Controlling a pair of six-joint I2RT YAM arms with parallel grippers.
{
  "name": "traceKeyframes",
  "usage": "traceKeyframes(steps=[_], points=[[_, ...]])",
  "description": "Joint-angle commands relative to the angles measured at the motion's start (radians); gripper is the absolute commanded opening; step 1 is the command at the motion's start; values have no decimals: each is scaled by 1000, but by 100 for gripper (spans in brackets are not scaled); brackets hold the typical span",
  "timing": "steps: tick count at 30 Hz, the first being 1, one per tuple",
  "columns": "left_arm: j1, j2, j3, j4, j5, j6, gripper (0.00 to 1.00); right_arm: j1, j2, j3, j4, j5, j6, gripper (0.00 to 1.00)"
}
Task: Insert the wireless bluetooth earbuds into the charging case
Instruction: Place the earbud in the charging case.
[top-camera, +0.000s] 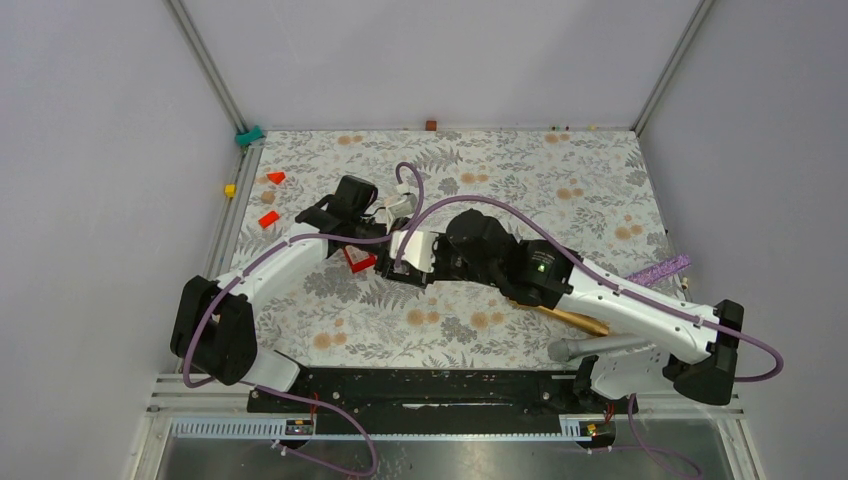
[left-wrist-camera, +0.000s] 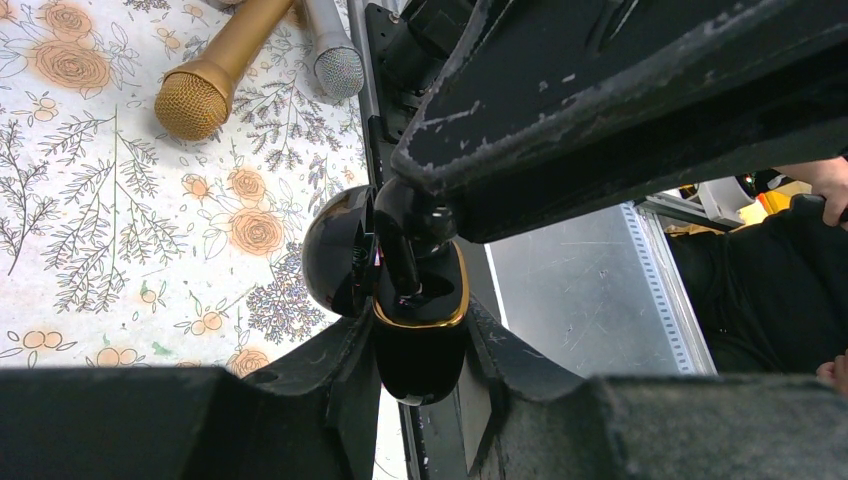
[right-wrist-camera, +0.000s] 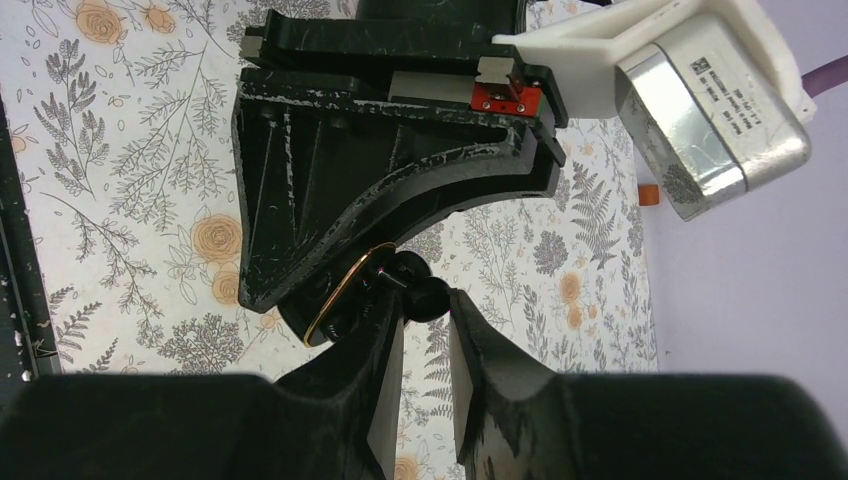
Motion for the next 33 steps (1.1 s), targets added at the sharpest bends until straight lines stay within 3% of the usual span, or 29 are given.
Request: traceKeyframes(steps=[1,11,21,33], points=[[-2,3,37,17,47,12,17,21,10,19,40,42,20,25],[5,-8,-7,169,49,-119,17,34,29,33,51,85,57,23],[44,-40,-103,493,41,-400,17,41,35,46,13,25,100,22],[46,-60,-121,519,65,-377,17,42,47,43,26,46,94,22]])
